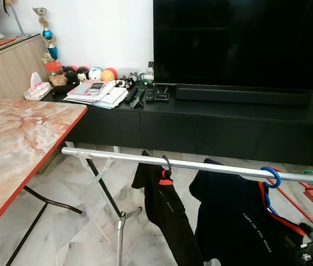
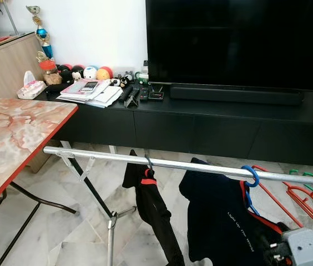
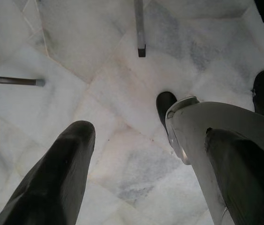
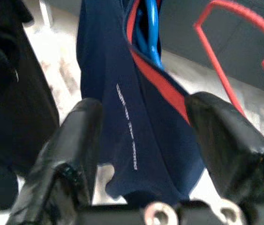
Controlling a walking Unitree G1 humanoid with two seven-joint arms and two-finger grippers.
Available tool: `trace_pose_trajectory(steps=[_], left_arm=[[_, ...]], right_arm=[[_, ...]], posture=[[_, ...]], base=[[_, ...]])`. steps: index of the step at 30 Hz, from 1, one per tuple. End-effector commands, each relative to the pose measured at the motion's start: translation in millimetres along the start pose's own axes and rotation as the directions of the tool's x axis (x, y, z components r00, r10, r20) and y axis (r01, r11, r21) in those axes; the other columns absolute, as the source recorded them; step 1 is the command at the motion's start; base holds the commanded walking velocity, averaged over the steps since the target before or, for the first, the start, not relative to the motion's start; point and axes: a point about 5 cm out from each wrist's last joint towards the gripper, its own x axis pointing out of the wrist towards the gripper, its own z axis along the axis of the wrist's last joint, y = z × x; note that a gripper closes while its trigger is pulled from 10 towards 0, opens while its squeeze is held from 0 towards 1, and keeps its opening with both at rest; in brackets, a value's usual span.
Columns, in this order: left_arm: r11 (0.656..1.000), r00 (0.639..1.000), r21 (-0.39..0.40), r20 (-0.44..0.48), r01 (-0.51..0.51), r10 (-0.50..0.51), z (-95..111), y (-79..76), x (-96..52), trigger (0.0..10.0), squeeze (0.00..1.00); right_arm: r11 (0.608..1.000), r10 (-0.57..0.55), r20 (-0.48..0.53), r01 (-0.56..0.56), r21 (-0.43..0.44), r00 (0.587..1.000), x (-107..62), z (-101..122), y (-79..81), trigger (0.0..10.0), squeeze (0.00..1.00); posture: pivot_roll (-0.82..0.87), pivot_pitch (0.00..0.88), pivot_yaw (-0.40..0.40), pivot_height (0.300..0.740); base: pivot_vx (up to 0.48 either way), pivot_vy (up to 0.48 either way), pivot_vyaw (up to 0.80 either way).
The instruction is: Hang hanger
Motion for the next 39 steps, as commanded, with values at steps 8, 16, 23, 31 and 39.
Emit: trace_pose_trajectory(steps=[8, 16, 23, 31, 39], left_arm=[[1.0, 1.0, -0.026, -0.01, 0.0, 0.0, -0.4, 0.1, 0.1, 10.0, 0.0], [1.0, 1.0, -0.028, -0.009, 0.001, -0.002, 1.0, -0.2, 0.4, 10.0, 0.0], [0.999, 1.0, -0.04, -0.003, 0.002, -0.003, 2.1, -0.4, 0.6, 10.0, 0.0], [0.999, 1.0, -0.049, -0.003, -0.001, 0.001, 2.7, -0.3, 0.7, 10.0, 0.0], [0.999, 1.0, -0.048, -0.002, 0.0, 0.0, 2.7, -0.4, 0.7, 10.0, 0.0]], right_arm=[[0.999, -0.013, 0.026, 0.013, 0.03, 1.0, 1.8, 25.5, -38.7, 10.0, 0.0], [0.999, -0.046, -0.121, 0.045, -0.012, 0.992, 2.0, 15.0, -63.4, 10.0, 0.0], [0.998, -0.031, -0.099, 0.037, 0.053, 0.995, 23.1, 15.0, -56.1, 10.0, 0.0], [0.998, -0.015, -0.014, 0.016, 0.056, 1.0, 45.9, 28.1, -50.6, 10.0, 0.0], [0.998, -0.038, -0.036, 0.04, 0.039, 0.999, 56.6, 28.5, -50.8, 10.0, 0.0]], posture=[[-0.05, 0.0, 0.016, 0.74], [-0.04, 0.0, 0.013, 0.74], [-0.03, 0.0, 0.007, 0.74], [-0.02, 0.0, 0.007, 0.74], [-0.01, 0.0, 0.008, 0.74]], base=[[0.0, 0.0, 0.0], [0.0, 0.0, 0.0], [0.0, 0.0, 0.0], [0.0, 0.0, 0.0], [0.0, 0.0, 0.0]])
